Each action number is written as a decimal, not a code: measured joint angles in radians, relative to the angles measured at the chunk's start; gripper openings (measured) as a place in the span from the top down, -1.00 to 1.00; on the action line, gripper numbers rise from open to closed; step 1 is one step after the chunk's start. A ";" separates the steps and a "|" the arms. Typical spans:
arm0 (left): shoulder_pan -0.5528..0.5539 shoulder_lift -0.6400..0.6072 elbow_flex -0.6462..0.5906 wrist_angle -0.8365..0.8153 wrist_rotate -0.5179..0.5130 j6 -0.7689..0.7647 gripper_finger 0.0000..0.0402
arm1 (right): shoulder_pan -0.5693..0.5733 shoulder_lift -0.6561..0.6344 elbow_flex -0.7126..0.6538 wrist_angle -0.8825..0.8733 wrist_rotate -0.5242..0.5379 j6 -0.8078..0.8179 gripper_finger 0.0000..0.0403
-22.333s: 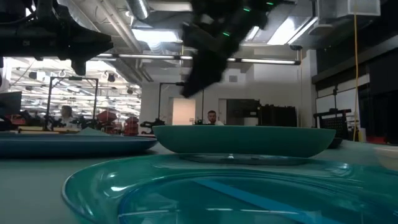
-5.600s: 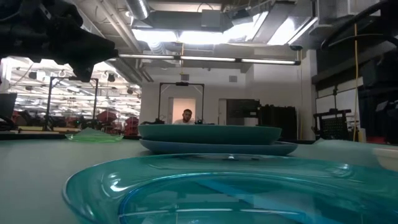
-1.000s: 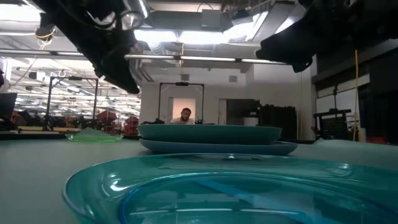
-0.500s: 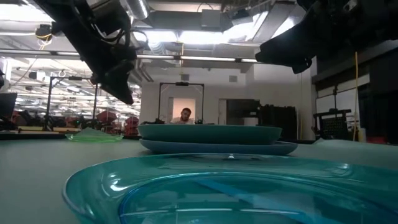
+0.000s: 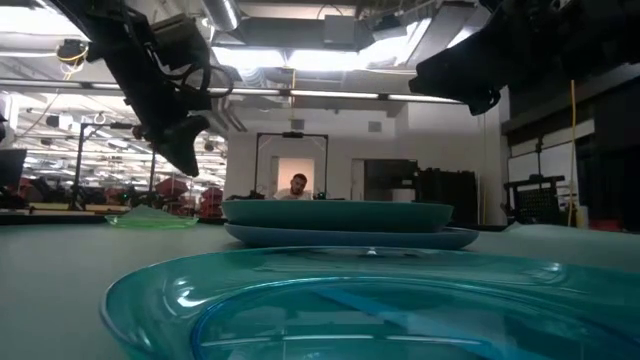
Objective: Stack plastic plates
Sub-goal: Stack the top green plate on top of the white plate, then stack the green plate on top of the green plate
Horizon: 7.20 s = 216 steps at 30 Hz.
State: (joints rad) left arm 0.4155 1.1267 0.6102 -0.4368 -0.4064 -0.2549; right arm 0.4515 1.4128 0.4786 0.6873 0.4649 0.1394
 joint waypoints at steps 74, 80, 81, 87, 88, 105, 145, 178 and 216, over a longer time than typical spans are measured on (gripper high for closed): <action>0.176 0.321 -0.002 0.053 -0.021 0.106 0.58 | 0.000 0.000 0.001 -0.001 0.014 0.000 0.31; 0.196 0.321 -0.002 0.049 -0.014 0.109 0.58 | 0.000 0.000 0.001 -0.001 0.014 0.000 0.31; 0.202 0.321 -0.002 0.048 -0.017 0.110 0.58 | 0.000 0.000 0.001 -0.001 0.014 0.000 0.31; 0.229 0.321 -0.001 0.048 0.009 0.133 0.58 | 0.000 0.000 0.001 0.000 0.014 0.001 0.31; 0.232 0.321 -0.001 0.048 0.009 0.135 0.58 | 0.000 0.000 0.001 0.000 0.014 0.001 0.31; 0.267 0.321 -0.002 0.049 -0.021 0.206 0.64 | 0.000 0.000 0.001 0.019 0.014 0.009 0.31; -0.275 0.320 0.269 -0.220 -0.088 -0.028 1.00 | 0.001 0.042 0.001 0.019 -0.075 0.074 0.31; -0.721 0.829 0.820 -0.185 -0.185 -0.101 1.00 | 0.001 0.043 0.001 -0.191 -0.259 0.151 0.31; -0.761 0.888 0.964 -0.367 0.024 -0.057 0.59 | 0.000 0.043 0.001 -0.219 -0.204 0.087 0.31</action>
State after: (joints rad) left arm -0.3451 2.0147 1.5744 -0.8039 -0.3823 -0.3115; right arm 0.4515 1.4555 0.4793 0.4684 0.2611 0.2268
